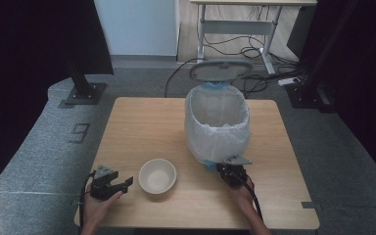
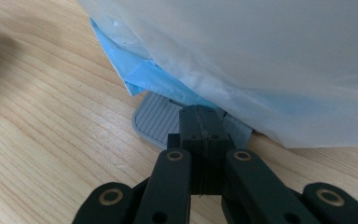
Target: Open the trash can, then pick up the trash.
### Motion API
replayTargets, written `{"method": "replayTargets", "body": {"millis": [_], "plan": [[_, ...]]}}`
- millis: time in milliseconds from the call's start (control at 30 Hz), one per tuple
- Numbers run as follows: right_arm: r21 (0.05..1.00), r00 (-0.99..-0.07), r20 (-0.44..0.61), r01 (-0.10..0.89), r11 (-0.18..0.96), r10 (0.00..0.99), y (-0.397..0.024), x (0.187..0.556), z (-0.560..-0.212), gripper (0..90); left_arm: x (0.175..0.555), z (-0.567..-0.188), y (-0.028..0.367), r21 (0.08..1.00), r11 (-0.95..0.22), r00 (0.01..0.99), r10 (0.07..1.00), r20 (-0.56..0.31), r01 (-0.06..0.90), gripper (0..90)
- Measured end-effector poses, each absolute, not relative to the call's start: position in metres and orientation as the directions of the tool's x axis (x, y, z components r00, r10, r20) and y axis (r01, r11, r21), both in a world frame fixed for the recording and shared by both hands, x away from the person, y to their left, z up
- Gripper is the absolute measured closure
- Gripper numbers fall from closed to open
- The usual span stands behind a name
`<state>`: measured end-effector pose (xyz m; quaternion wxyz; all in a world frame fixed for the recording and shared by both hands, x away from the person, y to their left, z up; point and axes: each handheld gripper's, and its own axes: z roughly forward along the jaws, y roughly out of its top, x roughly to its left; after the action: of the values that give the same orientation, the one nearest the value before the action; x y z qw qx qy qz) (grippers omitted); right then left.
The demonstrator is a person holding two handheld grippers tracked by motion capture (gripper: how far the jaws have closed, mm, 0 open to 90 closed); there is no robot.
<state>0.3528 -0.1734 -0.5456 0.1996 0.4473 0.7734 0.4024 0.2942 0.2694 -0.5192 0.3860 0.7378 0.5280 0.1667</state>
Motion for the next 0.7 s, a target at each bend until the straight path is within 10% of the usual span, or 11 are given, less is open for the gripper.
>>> {"method": "replayTargets", "body": {"millis": [700], "plan": [[0.802,-0.528,0.082,0.538,0.258,0.845,-0.1774,0.3548,-0.5461,89.5,0.2939,-0.5164,0.2686,0.760,-0.123,0.388,0.904,-0.179,0.638,31.2]]}}
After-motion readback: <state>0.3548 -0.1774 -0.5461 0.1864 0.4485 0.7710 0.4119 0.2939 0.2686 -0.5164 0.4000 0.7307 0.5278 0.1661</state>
